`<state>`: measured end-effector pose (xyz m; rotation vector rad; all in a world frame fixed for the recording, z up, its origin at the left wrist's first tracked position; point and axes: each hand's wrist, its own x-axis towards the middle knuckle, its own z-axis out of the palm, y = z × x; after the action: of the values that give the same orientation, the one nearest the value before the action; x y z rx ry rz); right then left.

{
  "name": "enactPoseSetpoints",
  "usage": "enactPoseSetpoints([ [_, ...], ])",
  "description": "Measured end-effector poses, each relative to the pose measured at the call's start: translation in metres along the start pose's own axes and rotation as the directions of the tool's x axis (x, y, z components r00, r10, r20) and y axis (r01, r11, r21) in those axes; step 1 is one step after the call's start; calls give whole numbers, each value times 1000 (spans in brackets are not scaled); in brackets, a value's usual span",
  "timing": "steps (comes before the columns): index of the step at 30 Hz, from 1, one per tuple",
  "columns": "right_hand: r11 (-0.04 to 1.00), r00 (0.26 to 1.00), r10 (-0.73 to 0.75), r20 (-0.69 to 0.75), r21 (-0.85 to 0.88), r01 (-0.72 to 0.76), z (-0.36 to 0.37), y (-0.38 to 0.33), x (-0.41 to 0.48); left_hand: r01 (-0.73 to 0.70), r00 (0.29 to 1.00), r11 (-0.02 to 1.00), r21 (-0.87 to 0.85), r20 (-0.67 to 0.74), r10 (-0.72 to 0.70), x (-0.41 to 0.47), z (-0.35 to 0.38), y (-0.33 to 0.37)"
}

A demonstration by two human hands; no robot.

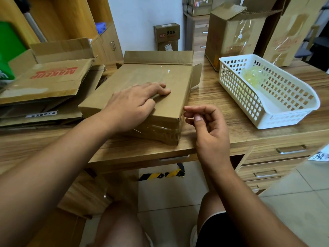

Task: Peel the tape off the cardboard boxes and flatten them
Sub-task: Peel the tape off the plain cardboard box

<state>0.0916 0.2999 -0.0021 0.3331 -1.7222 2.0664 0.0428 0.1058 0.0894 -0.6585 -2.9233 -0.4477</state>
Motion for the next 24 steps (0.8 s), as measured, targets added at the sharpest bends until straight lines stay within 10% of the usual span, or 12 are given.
enactPoseSetpoints([
  [24, 938, 989, -146, 15, -315, 143, 5, -4, 12, -3, 1000, 1000, 17, -11, 3, -1, 0, -1],
])
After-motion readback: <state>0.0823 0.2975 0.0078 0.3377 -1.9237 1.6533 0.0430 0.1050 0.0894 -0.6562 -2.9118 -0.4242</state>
